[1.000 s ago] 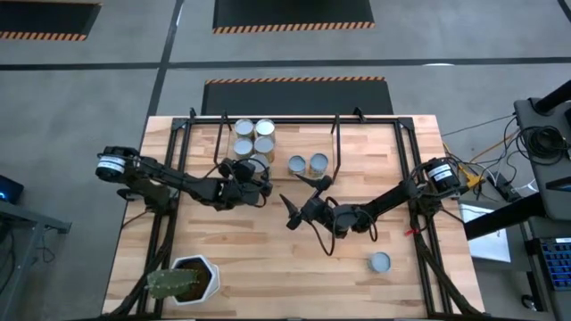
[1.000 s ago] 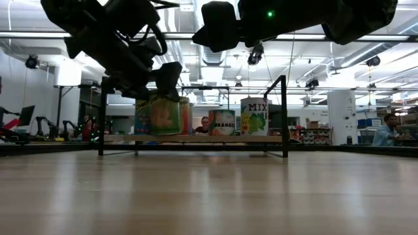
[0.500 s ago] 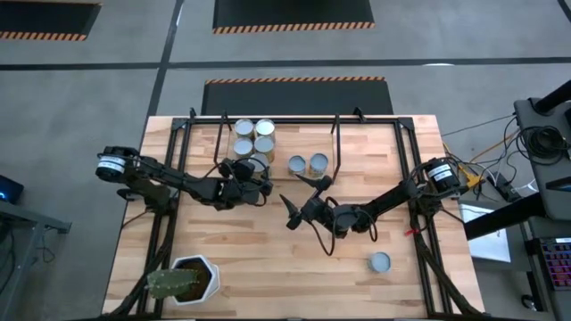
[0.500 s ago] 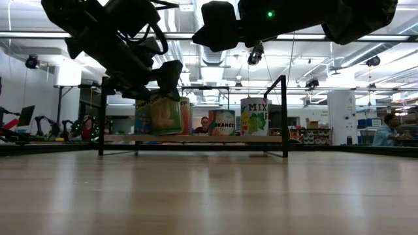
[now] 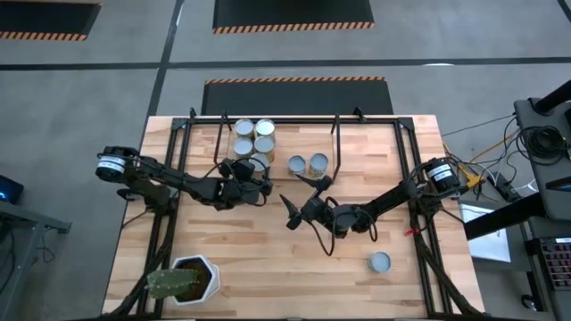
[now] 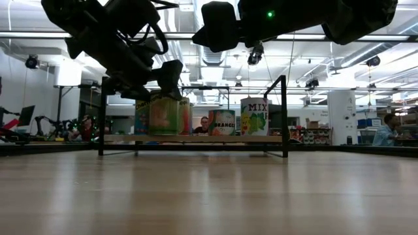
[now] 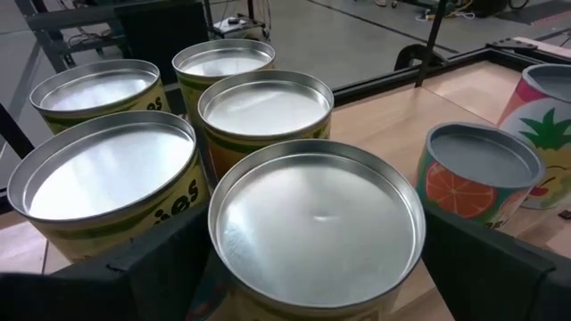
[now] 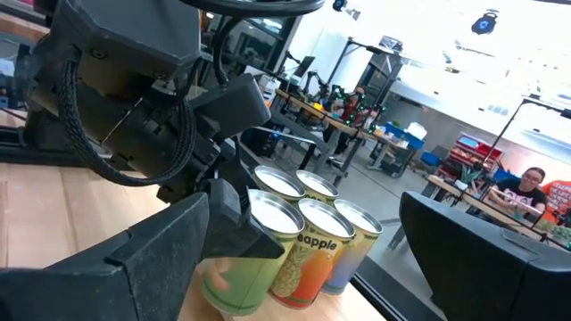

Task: Pick and place cans onto a shelf
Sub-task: Put the large canned oranges on the shelf

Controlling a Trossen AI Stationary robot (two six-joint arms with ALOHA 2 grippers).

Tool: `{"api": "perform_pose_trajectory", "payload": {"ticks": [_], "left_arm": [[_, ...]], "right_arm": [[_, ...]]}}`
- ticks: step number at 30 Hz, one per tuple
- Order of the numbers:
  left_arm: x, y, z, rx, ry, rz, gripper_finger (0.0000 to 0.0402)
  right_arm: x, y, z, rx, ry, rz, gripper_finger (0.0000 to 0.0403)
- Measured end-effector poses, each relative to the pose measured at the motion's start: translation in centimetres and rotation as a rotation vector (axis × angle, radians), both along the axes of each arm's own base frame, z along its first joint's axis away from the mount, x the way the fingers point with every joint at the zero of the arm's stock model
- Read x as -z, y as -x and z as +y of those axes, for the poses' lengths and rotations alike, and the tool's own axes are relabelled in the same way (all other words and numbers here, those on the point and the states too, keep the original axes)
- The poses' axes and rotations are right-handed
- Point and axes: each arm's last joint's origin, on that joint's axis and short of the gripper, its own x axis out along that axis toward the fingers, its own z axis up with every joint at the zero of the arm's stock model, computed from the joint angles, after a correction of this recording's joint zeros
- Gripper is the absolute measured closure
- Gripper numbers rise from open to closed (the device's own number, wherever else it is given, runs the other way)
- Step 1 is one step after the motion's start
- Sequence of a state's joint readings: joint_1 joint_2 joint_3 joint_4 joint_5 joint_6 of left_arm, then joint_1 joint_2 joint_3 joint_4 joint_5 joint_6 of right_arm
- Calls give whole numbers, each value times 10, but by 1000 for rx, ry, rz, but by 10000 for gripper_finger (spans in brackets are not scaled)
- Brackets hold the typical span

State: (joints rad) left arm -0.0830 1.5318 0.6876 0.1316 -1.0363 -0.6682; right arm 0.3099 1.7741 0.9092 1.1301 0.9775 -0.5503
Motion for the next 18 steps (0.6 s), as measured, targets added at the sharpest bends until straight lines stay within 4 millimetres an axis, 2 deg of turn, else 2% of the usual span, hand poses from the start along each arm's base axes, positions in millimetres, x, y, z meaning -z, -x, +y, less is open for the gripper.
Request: {"api": "perform_pose_trajectory", "payload": {"ticks": [9,18], "left_arm": [[-12,3,-11,57,-1,-24,42],[-43,15,-18,158,-17,-61,42]], "right_arm": [[0,0,0,0,1,2,46],[-1,1,0,0,0,-1,46]]}}
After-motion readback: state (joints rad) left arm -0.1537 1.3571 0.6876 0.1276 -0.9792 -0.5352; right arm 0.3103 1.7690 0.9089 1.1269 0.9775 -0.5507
